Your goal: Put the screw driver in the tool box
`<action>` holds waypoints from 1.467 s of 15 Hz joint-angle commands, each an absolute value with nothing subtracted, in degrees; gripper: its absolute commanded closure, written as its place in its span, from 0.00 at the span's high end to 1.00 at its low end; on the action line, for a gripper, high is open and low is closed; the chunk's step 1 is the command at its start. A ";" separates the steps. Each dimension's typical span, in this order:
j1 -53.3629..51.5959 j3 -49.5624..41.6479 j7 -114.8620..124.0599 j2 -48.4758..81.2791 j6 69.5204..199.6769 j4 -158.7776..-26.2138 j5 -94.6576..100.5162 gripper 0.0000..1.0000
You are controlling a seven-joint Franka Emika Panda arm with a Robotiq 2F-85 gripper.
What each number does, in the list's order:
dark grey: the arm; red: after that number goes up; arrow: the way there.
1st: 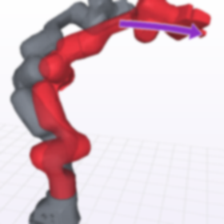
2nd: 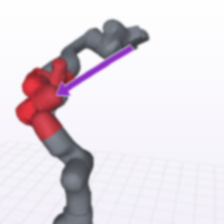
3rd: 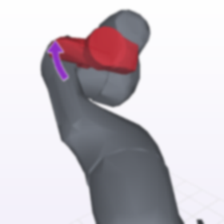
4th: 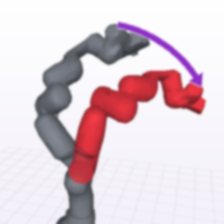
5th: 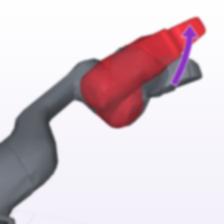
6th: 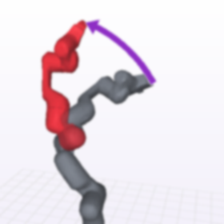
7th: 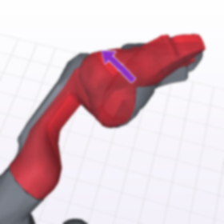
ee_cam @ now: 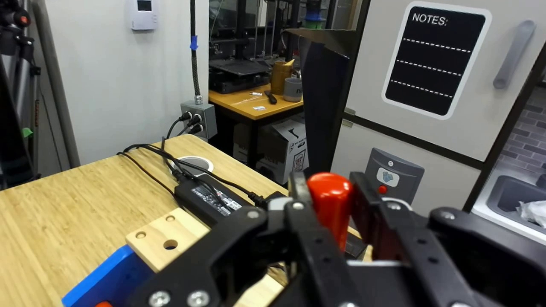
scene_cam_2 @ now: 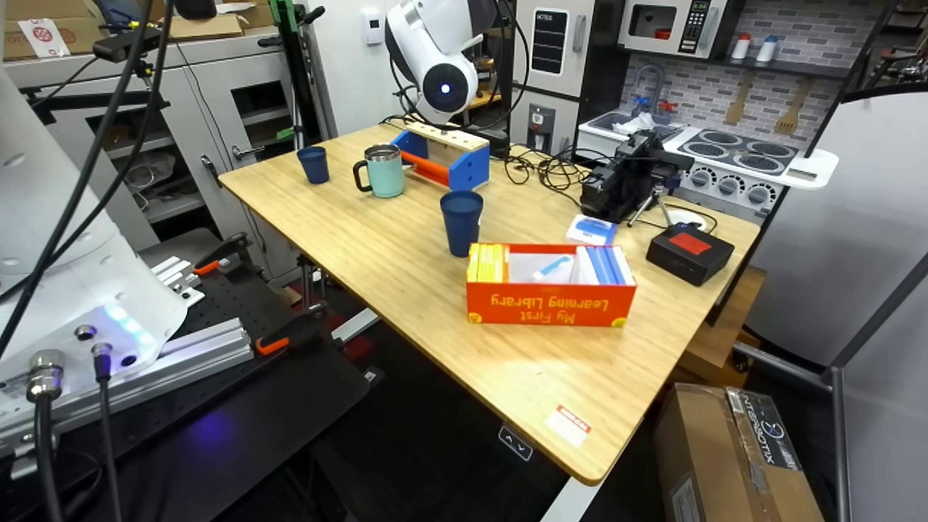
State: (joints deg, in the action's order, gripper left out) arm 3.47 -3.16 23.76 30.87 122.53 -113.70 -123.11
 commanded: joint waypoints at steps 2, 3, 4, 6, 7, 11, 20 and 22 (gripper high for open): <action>4.38 -1.99 26.62 33.45 121.76 -111.06 -122.63 0.07; 4.37 -1.75 27.17 33.90 121.63 -110.96 -122.73 0.07; 4.30 -1.52 27.63 34.19 121.72 -110.98 -122.91 0.07; 4.23 -0.96 28.12 35.01 121.62 -110.83 -123.31 0.07; 4.22 -0.74 28.19 35.44 121.58 -110.66 -123.40 0.07; 4.32 -0.64 27.03 36.49 122.14 -110.35 -125.08 0.07; 5.81 -1.47 26.04 36.62 122.41 -110.58 -126.84 0.07; 5.82 -1.44 26.47 37.26 122.28 -109.84 -126.35 0.07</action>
